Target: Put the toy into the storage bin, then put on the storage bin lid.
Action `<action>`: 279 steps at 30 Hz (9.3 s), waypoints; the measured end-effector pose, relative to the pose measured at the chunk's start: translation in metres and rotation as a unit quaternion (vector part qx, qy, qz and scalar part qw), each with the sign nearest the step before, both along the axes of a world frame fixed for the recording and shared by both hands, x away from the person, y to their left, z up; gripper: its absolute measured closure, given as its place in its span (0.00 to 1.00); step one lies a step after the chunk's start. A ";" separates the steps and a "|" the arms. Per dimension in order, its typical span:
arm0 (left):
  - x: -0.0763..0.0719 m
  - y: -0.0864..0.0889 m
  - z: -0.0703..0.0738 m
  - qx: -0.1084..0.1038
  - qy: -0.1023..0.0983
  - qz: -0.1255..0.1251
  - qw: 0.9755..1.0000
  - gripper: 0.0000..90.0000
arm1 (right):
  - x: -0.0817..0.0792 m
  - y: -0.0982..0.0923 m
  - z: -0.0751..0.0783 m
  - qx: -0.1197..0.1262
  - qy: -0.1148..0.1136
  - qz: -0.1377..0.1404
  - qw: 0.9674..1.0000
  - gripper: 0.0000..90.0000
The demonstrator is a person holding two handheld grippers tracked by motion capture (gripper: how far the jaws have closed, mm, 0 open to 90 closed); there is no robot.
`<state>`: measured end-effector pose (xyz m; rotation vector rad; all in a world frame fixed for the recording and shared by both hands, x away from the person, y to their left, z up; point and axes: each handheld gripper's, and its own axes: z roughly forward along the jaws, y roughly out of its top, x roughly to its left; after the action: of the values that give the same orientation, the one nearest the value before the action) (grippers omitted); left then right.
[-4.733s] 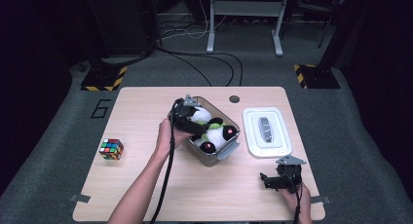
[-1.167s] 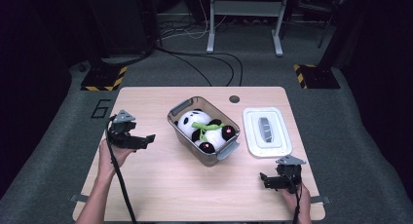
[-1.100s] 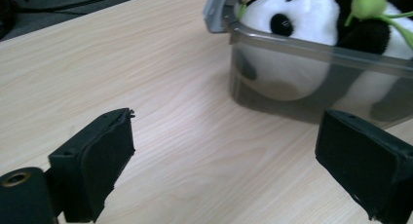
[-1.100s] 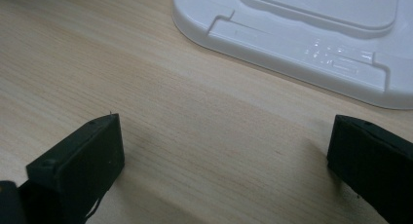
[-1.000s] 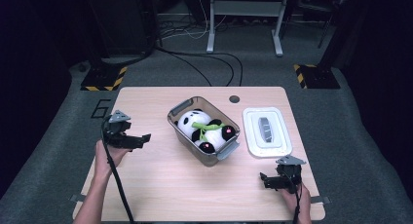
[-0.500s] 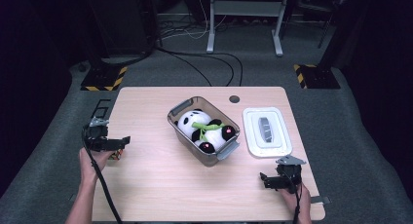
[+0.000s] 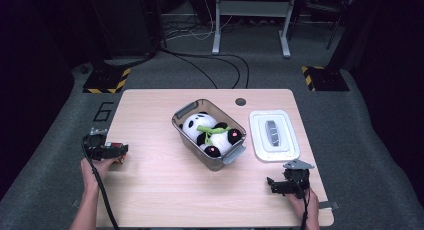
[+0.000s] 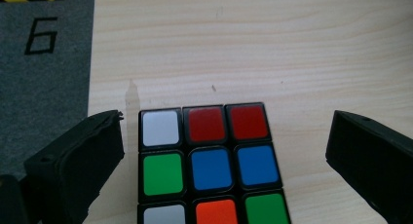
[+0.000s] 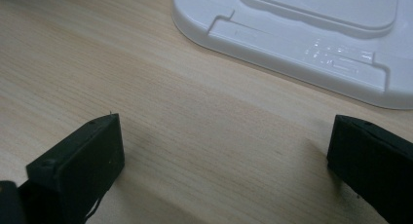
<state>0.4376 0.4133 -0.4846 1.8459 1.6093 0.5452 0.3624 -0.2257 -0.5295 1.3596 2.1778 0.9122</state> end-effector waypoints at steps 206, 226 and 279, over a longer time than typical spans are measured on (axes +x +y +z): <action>0.003 -0.322 0.104 -0.011 -0.057 -0.322 0.945 0.37 | 0.001 0.000 0.000 -0.001 -0.002 -0.007 1.000 0.00; -0.017 -0.222 0.103 -0.002 -0.064 -0.245 0.967 0.18 | 0.001 0.000 0.000 0.000 -0.002 -0.007 1.000 0.00; -0.033 -0.106 -0.037 0.006 -0.002 -0.117 0.993 0.06 | 0.011 -0.008 0.013 0.009 0.017 -0.004 1.000 0.00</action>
<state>0.4050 0.3071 -0.5220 2.0074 1.3647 0.4542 0.3730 -0.2337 -0.5166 1.3996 2.1932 0.9136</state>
